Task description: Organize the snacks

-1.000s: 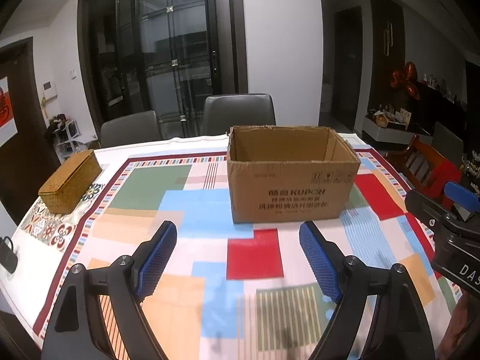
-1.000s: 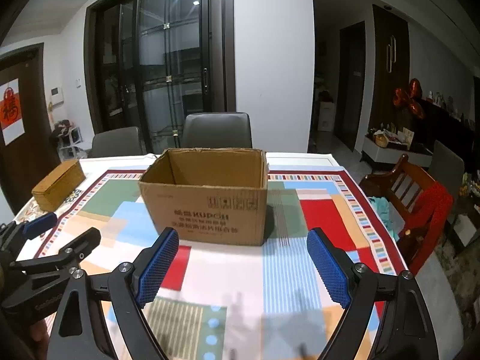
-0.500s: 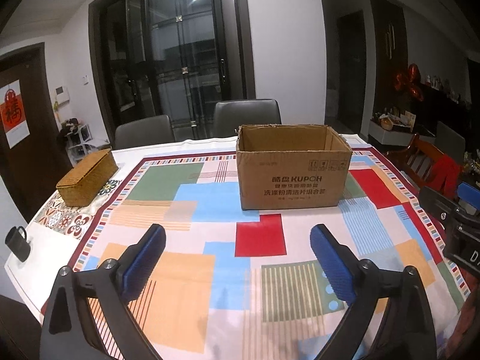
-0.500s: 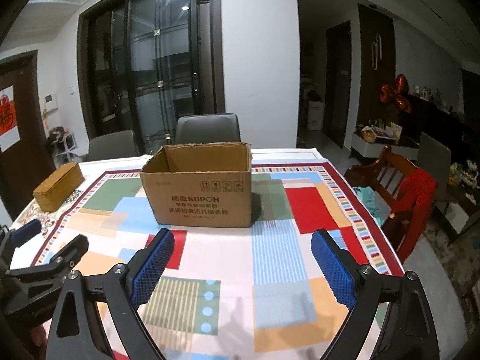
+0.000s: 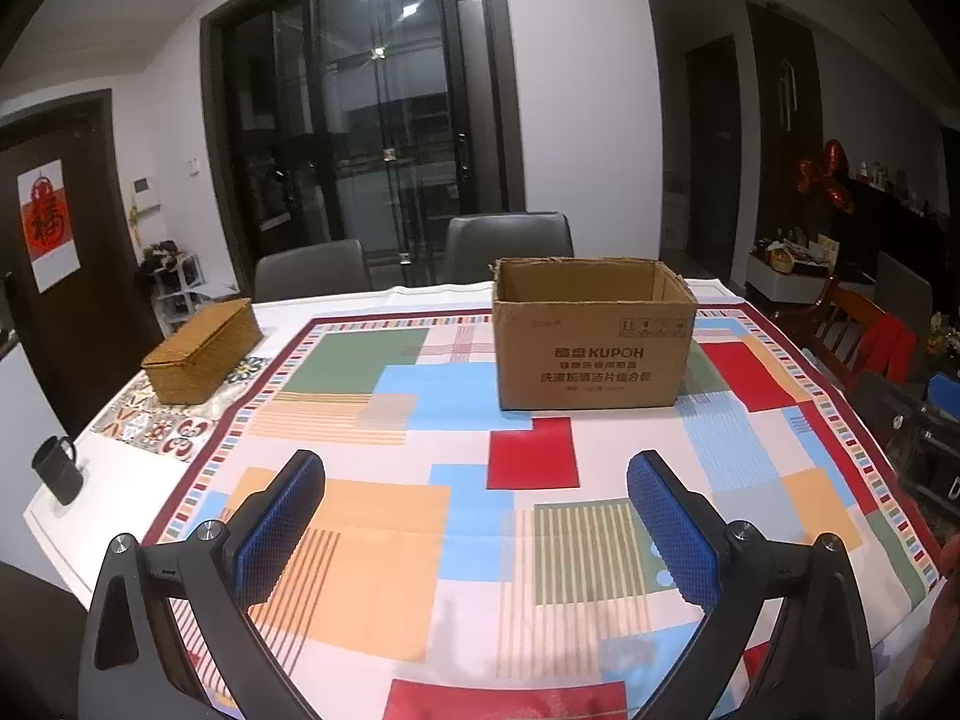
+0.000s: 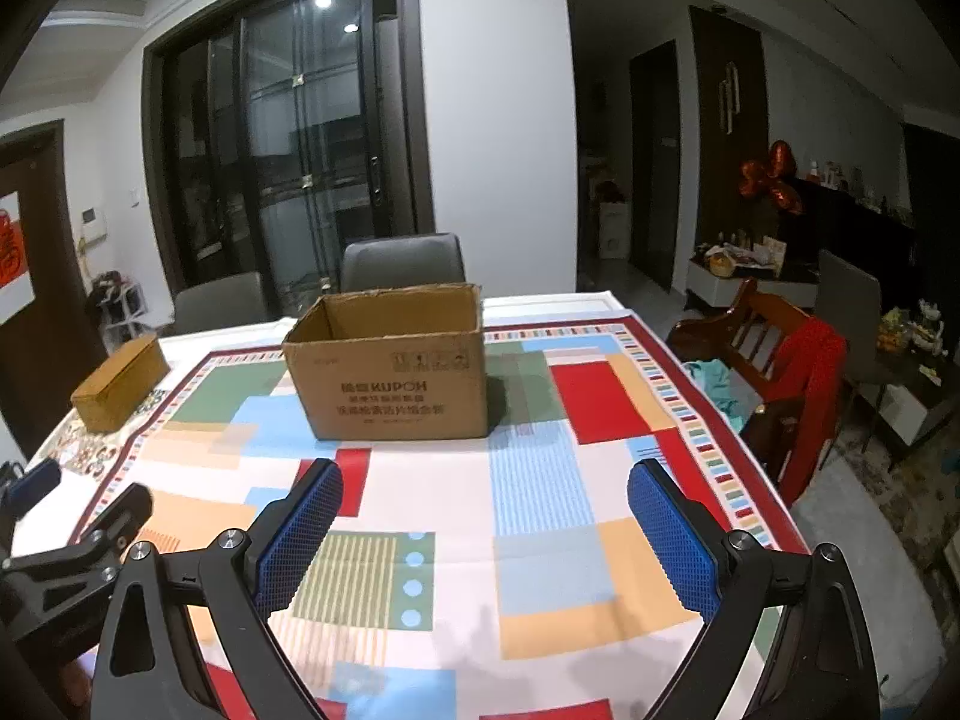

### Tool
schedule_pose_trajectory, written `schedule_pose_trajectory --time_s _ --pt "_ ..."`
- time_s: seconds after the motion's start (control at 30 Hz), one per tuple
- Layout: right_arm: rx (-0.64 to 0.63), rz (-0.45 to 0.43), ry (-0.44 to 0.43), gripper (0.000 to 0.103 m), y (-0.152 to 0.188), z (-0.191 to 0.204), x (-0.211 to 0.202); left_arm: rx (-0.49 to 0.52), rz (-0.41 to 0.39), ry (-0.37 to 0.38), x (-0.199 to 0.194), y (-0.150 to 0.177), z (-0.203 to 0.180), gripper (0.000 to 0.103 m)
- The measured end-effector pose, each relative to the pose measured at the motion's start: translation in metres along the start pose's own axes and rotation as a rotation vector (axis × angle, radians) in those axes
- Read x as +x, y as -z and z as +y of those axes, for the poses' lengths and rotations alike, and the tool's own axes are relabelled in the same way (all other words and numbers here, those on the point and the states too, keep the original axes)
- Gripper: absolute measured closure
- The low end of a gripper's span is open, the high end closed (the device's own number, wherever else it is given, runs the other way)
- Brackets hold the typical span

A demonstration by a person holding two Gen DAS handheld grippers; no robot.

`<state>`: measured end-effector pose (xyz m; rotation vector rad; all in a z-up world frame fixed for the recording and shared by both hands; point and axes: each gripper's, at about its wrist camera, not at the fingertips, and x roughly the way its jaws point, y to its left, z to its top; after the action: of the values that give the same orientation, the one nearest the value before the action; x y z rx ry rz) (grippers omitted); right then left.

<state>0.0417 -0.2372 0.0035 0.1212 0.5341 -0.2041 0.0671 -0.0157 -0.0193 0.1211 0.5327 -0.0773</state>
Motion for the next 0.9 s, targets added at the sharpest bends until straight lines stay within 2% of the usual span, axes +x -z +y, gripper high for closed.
schedule_pose_trajectory --time_s 0.13,0.4,0.9 --pt "-0.006 -0.009 0.038 0.006 -0.001 -0.001 -0.009 -0.016 -0.013 -0.021 -0.011 0.003 0.005 0.000" --pt "-0.010 -0.067 0.045 0.006 0.000 -0.002 -0.027 -0.026 -0.052 -0.035 -0.026 0.006 0.009 0.000" --pt "-0.007 -0.058 0.048 0.006 0.001 -0.003 -0.029 -0.032 -0.043 -0.033 -0.028 0.005 0.011 0.000"
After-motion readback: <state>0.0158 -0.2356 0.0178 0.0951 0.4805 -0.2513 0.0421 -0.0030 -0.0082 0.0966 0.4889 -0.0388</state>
